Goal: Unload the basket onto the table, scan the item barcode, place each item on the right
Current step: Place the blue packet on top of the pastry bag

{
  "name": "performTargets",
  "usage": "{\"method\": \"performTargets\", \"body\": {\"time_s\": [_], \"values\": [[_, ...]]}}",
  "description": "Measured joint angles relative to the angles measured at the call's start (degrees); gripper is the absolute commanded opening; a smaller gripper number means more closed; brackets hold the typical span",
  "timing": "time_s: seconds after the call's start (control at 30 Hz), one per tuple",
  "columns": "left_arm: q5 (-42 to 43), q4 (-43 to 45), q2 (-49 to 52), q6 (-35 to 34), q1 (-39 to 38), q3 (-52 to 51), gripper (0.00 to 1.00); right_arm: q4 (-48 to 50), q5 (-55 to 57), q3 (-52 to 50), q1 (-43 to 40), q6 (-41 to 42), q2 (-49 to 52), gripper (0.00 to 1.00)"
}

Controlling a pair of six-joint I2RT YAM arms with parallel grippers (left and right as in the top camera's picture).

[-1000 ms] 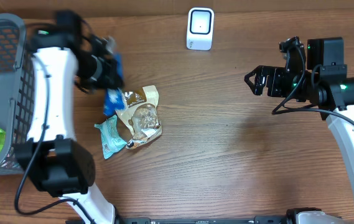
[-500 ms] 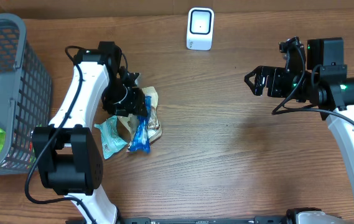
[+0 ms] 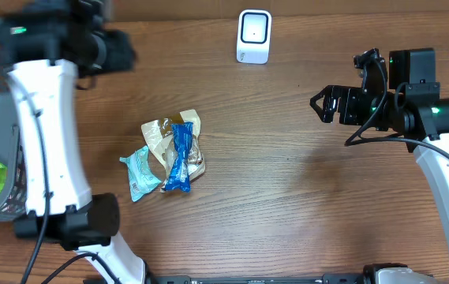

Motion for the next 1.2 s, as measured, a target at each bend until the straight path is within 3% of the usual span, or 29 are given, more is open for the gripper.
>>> {"method": "performTargets", "body": {"time_s": [0.2, 0.47, 0.57, 0.8, 1.2], "values": [[-3.89, -3.76, -0.11, -8.85, 15.17, 10.54, 0.68, -0.37, 0.02, 0.0, 0.0, -0.02, 0.0, 1.0], [-5.97, -5.44, -0.11, -13.22, 32.17, 8.2, 0.74, -0.28, 0.02, 0.0, 0.02, -0.04, 0.0, 1.0], [-7.04, -4.52, -0.11, -13.86, 35.87, 4.2, 0.83, -0.33, 0.0, 0.0, 0.0, -0.04, 0.0, 1.0], [-8.15, 4.28, -0.11, -14.56, 38.05, -11.56, 1.0, -0.37, -0.02, 0.0, 0.0, -0.02, 0.0, 1.0], [-8.35, 23.32, -0.07, -17.38, 38.05, -34.95, 1.0, -0.59, 0.02, 0.0, 0.0, -0.02, 0.0, 1.0]]}}
